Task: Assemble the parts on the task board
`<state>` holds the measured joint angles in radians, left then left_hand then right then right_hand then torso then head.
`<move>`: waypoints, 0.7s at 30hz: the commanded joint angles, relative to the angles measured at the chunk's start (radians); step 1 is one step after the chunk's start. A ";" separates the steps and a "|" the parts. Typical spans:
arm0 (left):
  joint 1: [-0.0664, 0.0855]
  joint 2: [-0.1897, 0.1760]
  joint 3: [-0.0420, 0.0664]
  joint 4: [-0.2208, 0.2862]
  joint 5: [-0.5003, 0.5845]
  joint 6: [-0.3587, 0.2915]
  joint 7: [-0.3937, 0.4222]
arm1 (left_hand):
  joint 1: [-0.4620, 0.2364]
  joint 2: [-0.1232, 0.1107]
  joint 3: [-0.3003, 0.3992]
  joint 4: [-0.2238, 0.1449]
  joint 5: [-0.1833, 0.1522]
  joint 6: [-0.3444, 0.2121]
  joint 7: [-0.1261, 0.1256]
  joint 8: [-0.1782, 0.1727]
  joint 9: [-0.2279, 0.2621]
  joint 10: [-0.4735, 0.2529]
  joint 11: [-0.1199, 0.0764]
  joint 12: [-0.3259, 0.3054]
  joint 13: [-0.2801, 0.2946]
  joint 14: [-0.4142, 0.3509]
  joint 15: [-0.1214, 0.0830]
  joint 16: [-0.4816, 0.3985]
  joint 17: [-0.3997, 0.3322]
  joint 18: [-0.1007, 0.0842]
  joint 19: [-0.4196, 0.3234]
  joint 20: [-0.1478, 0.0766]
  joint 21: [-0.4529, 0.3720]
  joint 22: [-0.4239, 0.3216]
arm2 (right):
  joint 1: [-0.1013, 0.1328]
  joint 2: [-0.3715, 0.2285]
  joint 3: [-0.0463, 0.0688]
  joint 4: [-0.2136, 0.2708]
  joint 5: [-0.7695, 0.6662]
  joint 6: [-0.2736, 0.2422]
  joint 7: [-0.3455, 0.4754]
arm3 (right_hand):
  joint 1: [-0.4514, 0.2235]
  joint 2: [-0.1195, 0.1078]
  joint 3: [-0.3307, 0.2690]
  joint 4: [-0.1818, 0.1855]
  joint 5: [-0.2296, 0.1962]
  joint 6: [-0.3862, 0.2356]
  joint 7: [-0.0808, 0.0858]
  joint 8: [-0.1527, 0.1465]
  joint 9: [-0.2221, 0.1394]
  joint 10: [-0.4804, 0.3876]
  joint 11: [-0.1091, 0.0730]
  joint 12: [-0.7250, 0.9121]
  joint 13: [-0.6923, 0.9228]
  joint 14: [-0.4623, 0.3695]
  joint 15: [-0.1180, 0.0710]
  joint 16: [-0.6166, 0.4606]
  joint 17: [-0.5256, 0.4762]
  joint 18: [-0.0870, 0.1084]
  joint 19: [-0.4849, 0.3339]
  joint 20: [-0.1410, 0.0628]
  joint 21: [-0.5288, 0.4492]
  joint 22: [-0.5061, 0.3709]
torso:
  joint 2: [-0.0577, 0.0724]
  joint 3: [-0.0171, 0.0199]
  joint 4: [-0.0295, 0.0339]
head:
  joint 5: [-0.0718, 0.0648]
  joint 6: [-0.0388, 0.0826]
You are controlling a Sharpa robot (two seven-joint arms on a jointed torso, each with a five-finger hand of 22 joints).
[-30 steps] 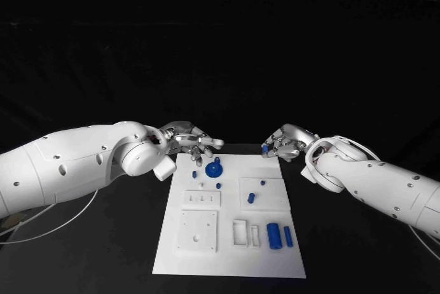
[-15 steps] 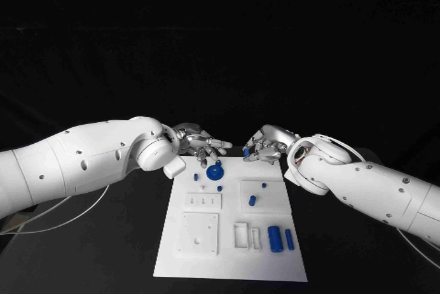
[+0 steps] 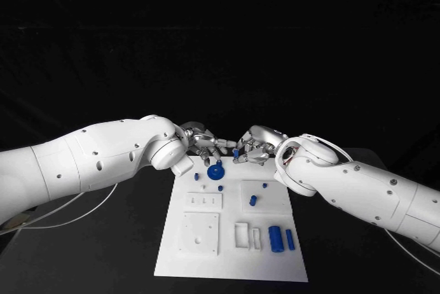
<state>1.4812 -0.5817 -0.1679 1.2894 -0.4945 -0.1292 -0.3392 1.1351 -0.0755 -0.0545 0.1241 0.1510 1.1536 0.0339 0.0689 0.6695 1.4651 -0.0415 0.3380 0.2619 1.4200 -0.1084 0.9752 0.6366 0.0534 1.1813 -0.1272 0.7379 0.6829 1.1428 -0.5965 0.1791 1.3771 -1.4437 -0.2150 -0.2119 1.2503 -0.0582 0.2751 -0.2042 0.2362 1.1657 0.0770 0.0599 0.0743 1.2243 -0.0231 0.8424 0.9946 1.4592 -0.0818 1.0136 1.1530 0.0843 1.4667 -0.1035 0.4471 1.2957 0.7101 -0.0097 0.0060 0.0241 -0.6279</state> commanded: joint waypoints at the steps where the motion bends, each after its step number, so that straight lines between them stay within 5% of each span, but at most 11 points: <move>1: 0.002 0.006 0.001 -0.004 -0.043 -0.031 -0.033 | -0.002 -0.009 0.001 0.008 0.005 -0.003 -0.006 -0.003 0.056 0.005 -0.004 0.005 0.004 -0.008 0.002 0.007 -0.006 -0.013 0.008 0.002 -0.014 0.017 | 0.000 0.006 0.001 0.005 -0.023 0.016 -0.024 | -0.002 -0.010 0.007 0.001 -0.009 -0.010 0.001 0.003 0.001 0.000 -0.001 -0.006 -0.002 0.002 -0.004 -0.004 0.001 -0.011 0.044 -0.004 -0.004 -0.001 | 0.000 0.0002 0.0002 | 0.000 -0.001; 6: 0.002 0.013 -0.004 -0.006 -0.062 -0.013 -0.042 | 0.000 -0.011 0.003 0.012 0.003 -0.004 -0.009 -0.004 0.121 0.003 -0.006 0.010 0.009 -0.009 0.001 0.015 -0.013 -0.015 0.015 0.002 -0.037 0.053 | 0.000 0.016 0.001 0.007 -0.026 0.014 -0.027 | -0.002 -0.011 0.007 0.004 -0.010 -0.010 0.001 0.003 0.001 0.000 -0.001 -0.006 -0.001 0.002 -0.004 -0.004 0.001 -0.011 0.044 -0.004 -0.002 -0.001 | 0.000 0.0005 0.0003 | -0.001 -0.001; 11: 0.002 0.018 -0.016 -0.003 -0.073 0.009 -0.048 | -0.002 -0.013 0.004 0.016 -0.003 -0.002 -0.010 -0.004 0.128 0.003 -0.006 0.012 0.011 -0.010 0.001 0.018 -0.013 -0.015 0.016 0.001 -0.044 0.064 | 0.000 0.029 0.001 0.003 -0.037 0.005 -0.032 | -0.002 -0.012 0.008 0.006 -0.008 -0.010 0.001 0.003 0.001 0.000 -0.001 -0.006 -0.002 0.002 -0.004 -0.003 0.001 -0.011 0.044 -0.004 -0.002 -0.001 | 0.000 0.0002 0.0001 | -0.002 -0.001; 21: 0.001 0.026 -0.021 0.001 -0.099 0.034 -0.063 | 0.001 -0.010 0.002 0.009 -0.003 -0.007 -0.008 -0.005 0.122 0.000 -0.005 0.012 0.012 -0.014 0.002 0.019 -0.016 -0.016 0.017 0.002 -0.061 0.089 | 0.000 0.043 0.001 -0.002 -0.046 -0.023 -0.038 | -0.001 -0.017 0.017 0.014 0.000 -0.009 0.001 0.003 0.002 0.002 -0.002 -0.003 0.000 0.003 -0.005 -0.002 0.003 -0.010 0.045 -0.005 0.002 -0.001 | 0.000 -0.0001 0.0000 | -0.001 -0.005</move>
<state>1.4812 -0.5588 -0.1895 1.2885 -0.5694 -0.1208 -0.3914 1.1340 -0.0843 -0.0496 0.1342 0.1509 1.1502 0.0303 0.0689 0.7923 1.4650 -0.0413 0.3463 0.2725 1.4128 -0.1087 0.9907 0.6210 0.0535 1.1903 -0.1250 0.6809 0.7707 1.1430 -0.5554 0.1791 1.3742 -1.4714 -0.2228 -0.2435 1.2517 -0.0673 0.2877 -0.1915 0.2326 1.1625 0.0801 0.0598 0.0753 1.2244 -0.0230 0.8424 0.9937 1.4592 -0.0817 1.0136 1.1554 0.0843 1.4667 -0.1035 0.4471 1.2957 0.7101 -0.0096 0.0069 0.0212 -0.6323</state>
